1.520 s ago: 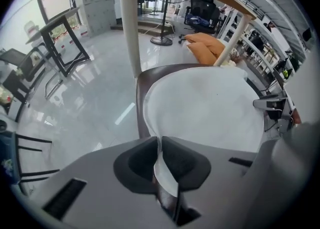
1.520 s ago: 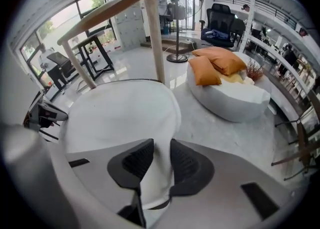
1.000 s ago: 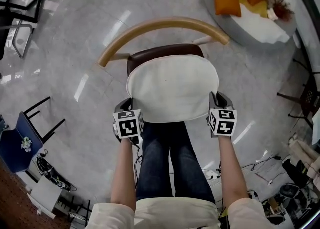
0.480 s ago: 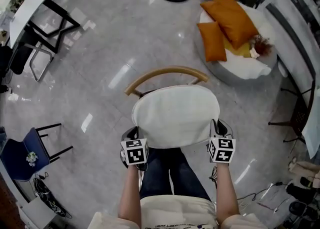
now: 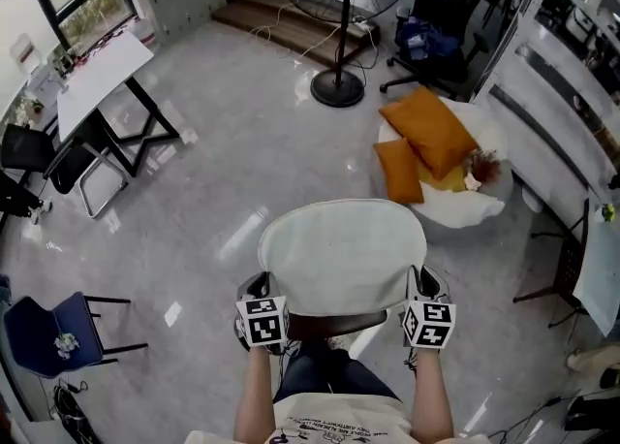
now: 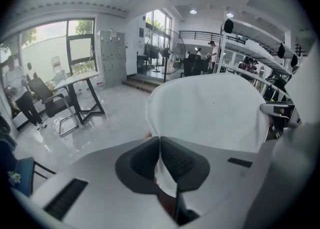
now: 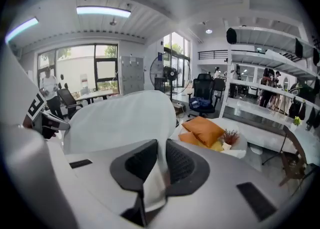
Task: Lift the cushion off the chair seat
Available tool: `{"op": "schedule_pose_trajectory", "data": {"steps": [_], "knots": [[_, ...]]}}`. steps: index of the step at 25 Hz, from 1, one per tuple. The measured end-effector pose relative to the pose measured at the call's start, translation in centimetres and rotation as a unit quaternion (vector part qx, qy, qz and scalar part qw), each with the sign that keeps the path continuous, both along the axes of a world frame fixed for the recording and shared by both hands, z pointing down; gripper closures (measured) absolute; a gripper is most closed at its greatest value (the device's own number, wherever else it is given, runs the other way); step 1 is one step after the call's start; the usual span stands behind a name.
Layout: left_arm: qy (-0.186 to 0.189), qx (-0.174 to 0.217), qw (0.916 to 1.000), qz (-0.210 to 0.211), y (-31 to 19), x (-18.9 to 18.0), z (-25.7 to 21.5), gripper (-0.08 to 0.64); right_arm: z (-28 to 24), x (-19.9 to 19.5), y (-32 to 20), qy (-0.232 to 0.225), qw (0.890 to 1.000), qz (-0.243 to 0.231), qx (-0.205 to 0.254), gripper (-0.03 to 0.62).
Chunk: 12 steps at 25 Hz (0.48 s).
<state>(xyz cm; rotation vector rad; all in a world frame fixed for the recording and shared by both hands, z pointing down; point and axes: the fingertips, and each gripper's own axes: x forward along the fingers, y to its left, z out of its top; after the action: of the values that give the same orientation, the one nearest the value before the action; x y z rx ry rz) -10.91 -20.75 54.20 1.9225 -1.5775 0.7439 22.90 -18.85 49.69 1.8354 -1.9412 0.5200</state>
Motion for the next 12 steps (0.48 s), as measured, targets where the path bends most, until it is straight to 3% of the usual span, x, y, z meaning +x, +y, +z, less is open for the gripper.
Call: {"op": "schedule_pose_trajectory", "data": {"steps": [6,12], "knots": [[0.002,0.075,0.9971,-0.009,-0.8,0.0,-9.0,0.534,-7.2,0.2,0.4,-0.01,0.998,0.004,0.061,0.523],[0.006,0.153,0.9881,-0.016,-0.9,-0.7,-17.2,0.534,-14.0,-0.3,0.6,-0.022,0.991,0.013,0.128,0.525]]}}
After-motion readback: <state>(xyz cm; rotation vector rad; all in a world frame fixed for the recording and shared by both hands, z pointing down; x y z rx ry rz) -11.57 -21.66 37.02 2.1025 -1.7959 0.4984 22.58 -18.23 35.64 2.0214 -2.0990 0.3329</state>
